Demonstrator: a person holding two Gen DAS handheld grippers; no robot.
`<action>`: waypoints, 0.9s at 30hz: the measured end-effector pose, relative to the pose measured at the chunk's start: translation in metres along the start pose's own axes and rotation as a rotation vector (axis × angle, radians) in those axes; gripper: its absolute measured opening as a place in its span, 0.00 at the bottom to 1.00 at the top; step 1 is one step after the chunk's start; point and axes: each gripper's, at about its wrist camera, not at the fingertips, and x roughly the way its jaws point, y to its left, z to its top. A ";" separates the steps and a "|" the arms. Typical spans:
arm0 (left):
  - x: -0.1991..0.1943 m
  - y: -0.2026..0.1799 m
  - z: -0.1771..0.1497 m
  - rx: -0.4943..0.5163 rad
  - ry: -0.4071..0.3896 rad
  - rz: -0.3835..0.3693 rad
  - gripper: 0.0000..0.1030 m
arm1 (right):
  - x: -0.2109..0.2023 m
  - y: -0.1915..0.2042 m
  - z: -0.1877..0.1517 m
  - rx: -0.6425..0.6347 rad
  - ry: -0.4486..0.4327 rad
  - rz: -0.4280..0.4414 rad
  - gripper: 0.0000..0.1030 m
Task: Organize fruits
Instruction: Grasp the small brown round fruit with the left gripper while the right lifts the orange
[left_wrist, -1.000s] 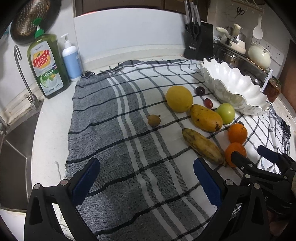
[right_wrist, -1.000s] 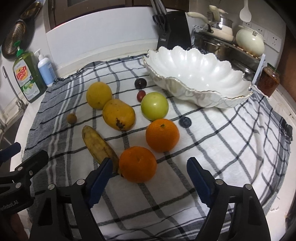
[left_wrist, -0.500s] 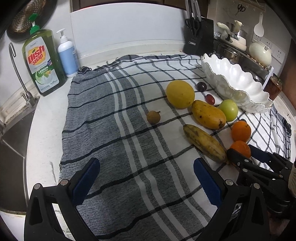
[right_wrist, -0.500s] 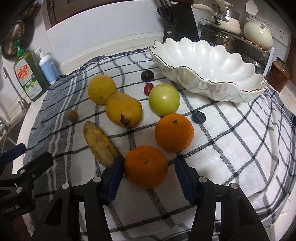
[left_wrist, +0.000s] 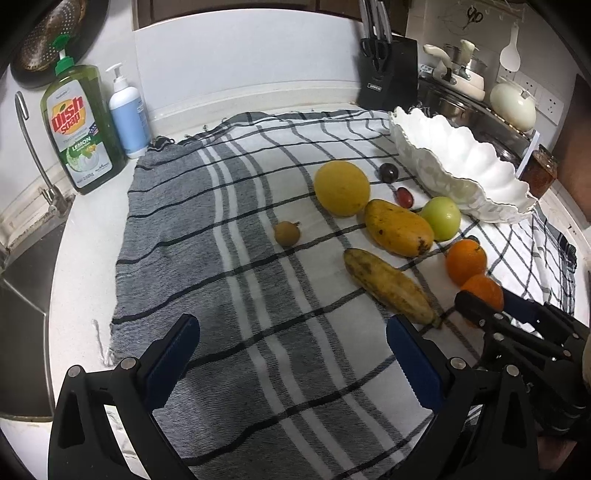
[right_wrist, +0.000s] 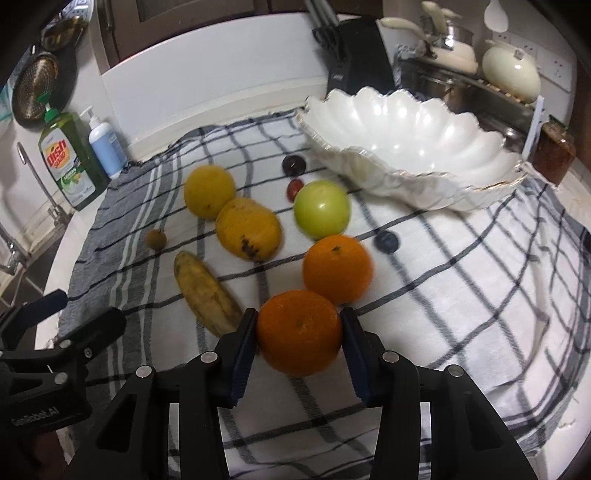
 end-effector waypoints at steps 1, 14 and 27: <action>0.000 -0.002 0.000 0.000 0.000 -0.006 1.00 | -0.003 -0.003 0.001 0.003 -0.006 -0.004 0.44; -0.003 -0.020 0.024 0.012 -0.055 -0.027 0.96 | -0.021 -0.023 0.022 0.029 -0.069 -0.054 0.44; 0.026 0.009 0.054 0.017 -0.047 -0.014 0.73 | -0.008 0.014 0.061 -0.007 -0.108 -0.017 0.44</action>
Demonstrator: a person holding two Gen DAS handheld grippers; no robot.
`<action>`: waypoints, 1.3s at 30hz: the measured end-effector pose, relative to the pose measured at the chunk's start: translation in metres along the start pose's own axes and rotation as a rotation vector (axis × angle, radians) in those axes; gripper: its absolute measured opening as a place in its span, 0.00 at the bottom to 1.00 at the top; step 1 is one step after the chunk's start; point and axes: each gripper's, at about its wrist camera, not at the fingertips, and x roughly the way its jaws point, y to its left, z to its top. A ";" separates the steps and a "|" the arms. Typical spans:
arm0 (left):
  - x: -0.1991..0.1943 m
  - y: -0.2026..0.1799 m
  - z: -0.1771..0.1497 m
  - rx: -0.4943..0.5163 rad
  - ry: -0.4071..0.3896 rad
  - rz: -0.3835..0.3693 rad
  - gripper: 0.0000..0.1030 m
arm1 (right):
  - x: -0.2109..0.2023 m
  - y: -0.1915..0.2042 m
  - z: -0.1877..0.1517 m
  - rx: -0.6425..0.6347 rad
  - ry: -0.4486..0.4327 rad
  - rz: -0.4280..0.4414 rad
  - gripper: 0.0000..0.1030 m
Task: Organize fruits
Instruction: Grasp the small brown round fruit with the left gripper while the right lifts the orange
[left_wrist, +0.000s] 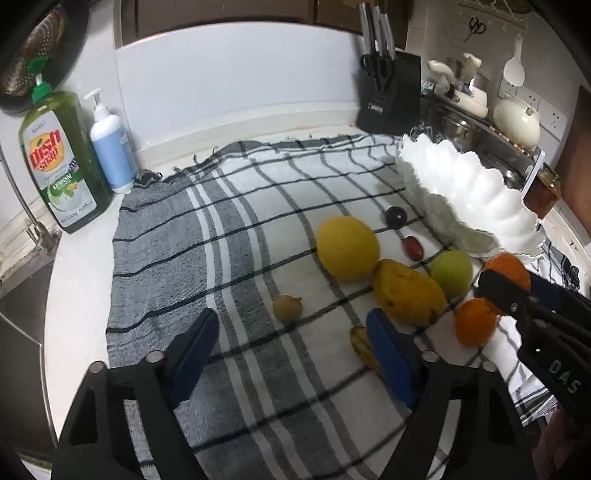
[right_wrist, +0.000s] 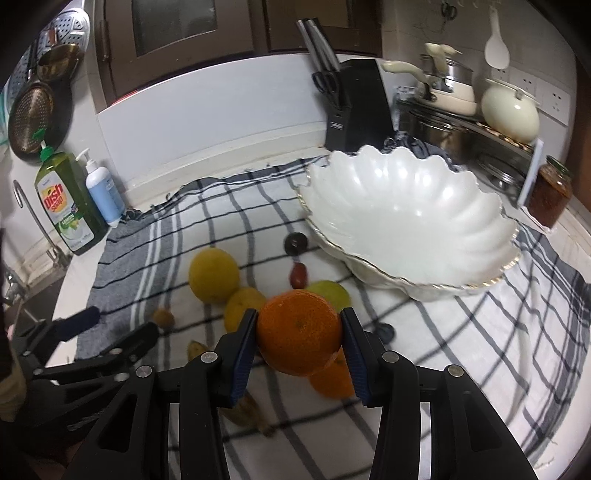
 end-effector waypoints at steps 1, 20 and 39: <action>0.005 0.002 0.001 0.001 0.010 -0.003 0.71 | 0.002 0.004 0.002 -0.005 0.001 0.004 0.44; 0.052 0.005 0.006 0.041 0.090 -0.045 0.33 | 0.027 0.022 0.009 -0.021 0.032 0.000 0.44; 0.043 0.000 0.008 0.053 0.074 -0.063 0.23 | 0.020 0.015 0.009 -0.001 0.020 -0.001 0.44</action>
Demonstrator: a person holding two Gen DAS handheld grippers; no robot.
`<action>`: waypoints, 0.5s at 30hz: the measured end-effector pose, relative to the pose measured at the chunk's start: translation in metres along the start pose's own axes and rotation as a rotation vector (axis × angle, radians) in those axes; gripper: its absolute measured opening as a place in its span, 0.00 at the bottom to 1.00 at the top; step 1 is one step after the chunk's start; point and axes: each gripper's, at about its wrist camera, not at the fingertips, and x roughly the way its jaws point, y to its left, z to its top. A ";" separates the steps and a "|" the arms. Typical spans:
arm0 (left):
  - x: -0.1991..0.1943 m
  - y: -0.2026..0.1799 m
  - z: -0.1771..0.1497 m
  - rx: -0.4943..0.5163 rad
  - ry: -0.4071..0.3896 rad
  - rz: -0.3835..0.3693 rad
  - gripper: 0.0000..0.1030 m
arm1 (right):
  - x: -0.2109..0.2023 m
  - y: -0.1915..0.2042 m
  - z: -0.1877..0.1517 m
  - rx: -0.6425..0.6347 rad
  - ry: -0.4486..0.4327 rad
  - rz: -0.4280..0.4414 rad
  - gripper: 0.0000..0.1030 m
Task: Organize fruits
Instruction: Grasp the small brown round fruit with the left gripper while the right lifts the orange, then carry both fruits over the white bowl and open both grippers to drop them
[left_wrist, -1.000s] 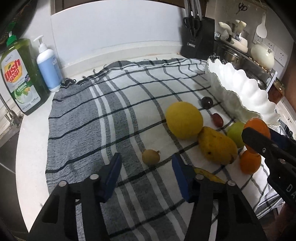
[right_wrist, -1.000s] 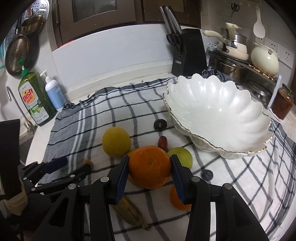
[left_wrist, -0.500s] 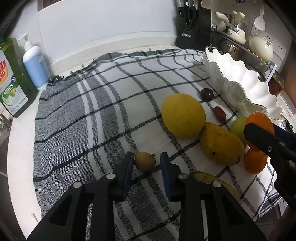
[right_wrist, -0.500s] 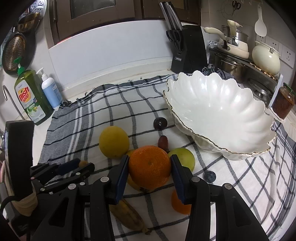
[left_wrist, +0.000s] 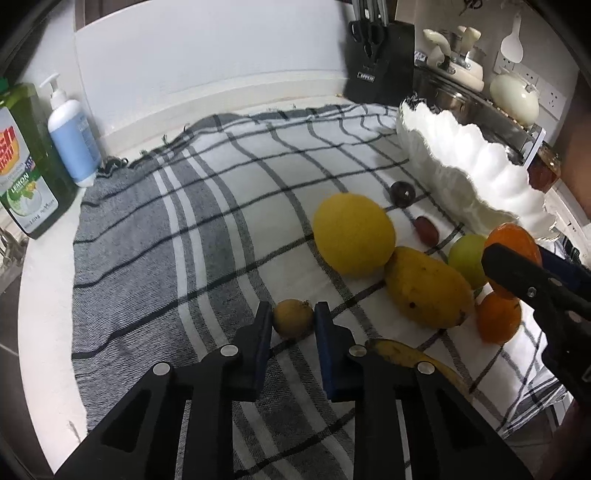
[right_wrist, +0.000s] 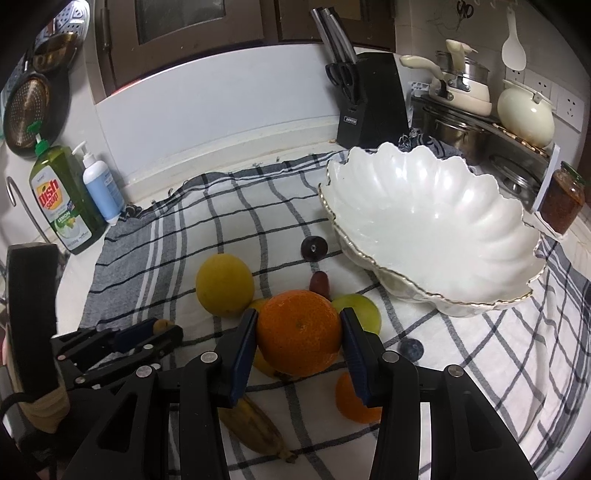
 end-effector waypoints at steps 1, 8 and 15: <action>-0.003 -0.001 0.002 0.003 -0.007 -0.001 0.23 | -0.002 -0.002 0.001 0.004 -0.004 0.000 0.44; -0.024 -0.020 0.017 0.023 -0.052 -0.030 0.23 | -0.021 -0.017 0.006 0.032 -0.040 -0.009 0.44; -0.037 -0.052 0.036 0.062 -0.091 -0.085 0.23 | -0.037 -0.053 0.015 0.089 -0.080 -0.066 0.44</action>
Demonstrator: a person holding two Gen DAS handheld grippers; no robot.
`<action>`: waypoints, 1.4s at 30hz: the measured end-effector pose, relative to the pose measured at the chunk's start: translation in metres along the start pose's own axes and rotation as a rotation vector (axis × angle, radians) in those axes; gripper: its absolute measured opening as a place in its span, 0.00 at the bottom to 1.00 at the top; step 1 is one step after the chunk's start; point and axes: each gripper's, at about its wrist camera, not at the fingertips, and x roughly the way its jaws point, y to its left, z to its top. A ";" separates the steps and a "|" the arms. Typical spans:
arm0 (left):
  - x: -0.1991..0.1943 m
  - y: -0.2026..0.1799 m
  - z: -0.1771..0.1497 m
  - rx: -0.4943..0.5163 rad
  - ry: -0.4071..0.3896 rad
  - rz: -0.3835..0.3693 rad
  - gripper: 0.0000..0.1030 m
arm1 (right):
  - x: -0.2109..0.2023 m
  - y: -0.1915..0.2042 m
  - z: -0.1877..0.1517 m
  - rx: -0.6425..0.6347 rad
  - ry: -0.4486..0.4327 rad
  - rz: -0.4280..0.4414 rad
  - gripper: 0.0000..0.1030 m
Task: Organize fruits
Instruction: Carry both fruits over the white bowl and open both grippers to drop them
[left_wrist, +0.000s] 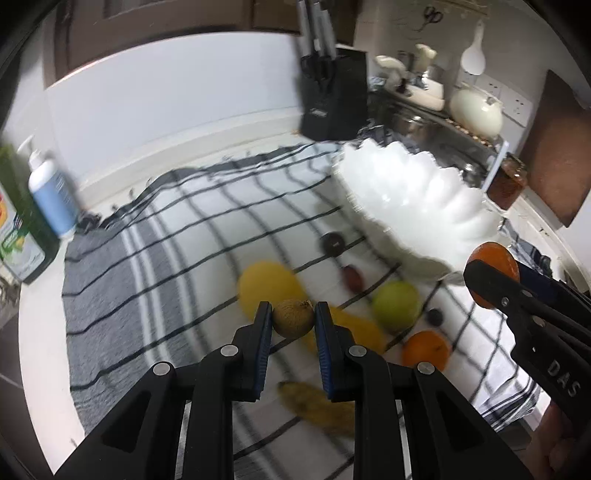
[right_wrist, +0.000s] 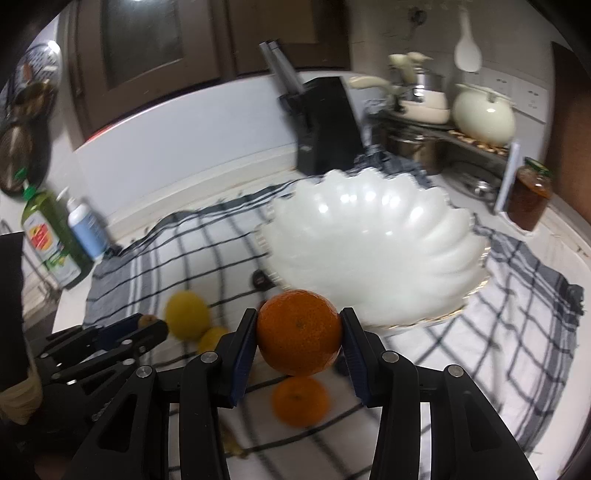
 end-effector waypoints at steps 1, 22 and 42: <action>-0.001 -0.005 0.004 0.008 -0.006 -0.007 0.23 | -0.002 -0.006 0.002 0.009 -0.008 -0.011 0.44; 0.040 -0.085 0.066 0.111 -0.021 -0.132 0.23 | 0.011 -0.093 0.031 0.089 -0.033 -0.133 0.44; 0.084 -0.098 0.066 0.140 0.053 -0.116 0.24 | 0.051 -0.106 0.028 0.079 0.062 -0.090 0.44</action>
